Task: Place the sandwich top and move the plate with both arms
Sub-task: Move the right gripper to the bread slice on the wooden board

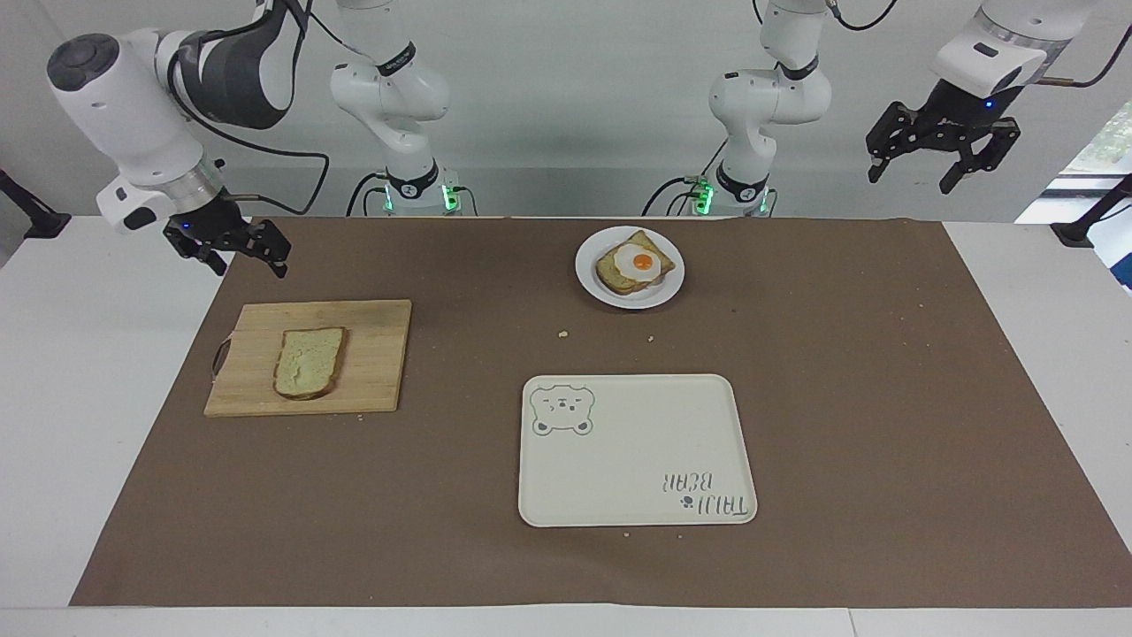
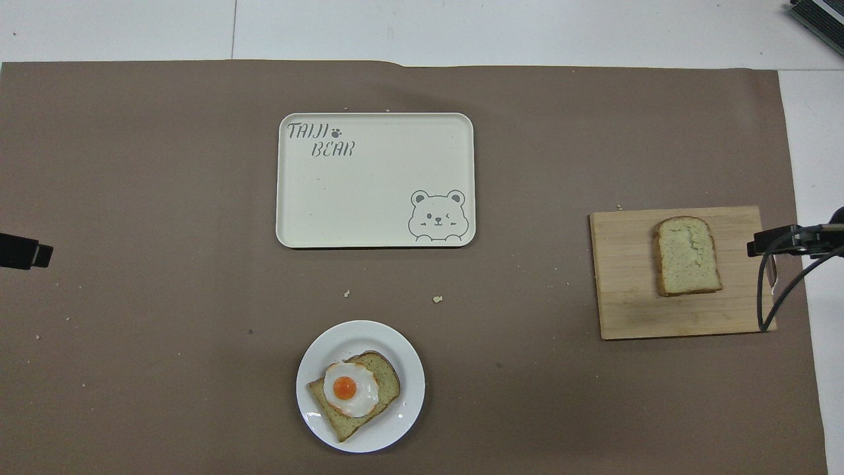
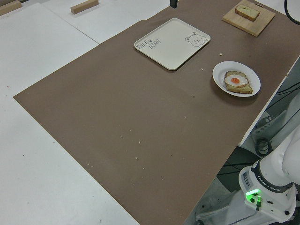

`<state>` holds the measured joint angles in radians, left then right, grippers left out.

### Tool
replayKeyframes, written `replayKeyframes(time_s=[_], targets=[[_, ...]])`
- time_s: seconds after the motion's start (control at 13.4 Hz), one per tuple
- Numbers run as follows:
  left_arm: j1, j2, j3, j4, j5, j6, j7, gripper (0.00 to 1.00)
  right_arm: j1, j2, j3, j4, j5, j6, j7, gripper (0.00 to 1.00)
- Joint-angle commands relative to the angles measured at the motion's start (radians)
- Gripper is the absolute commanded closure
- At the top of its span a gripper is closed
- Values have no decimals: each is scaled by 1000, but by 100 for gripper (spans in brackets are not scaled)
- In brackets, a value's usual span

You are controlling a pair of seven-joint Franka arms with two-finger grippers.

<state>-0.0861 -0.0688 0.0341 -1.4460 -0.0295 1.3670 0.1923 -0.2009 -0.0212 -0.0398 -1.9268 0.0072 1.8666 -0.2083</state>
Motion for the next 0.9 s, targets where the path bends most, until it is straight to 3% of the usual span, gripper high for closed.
replayKeyframes(time_s=[0.0,0.52,0.75,0.82], targets=[[2,-23,1,-24,10,-6,-8,0,-54,0,8,-105,22,124,-100,0],[-1,-25,-3,-25,8,-17,-13,0,-126,105,8,-172,198,281,-368,1],[-7,-31,-3,-30,6,-40,-16,0,-136,150,8,-188,209,327,-370,18],[-4,-31,-3,-31,6,-39,-14,0,-137,159,8,-192,212,336,-368,27]])
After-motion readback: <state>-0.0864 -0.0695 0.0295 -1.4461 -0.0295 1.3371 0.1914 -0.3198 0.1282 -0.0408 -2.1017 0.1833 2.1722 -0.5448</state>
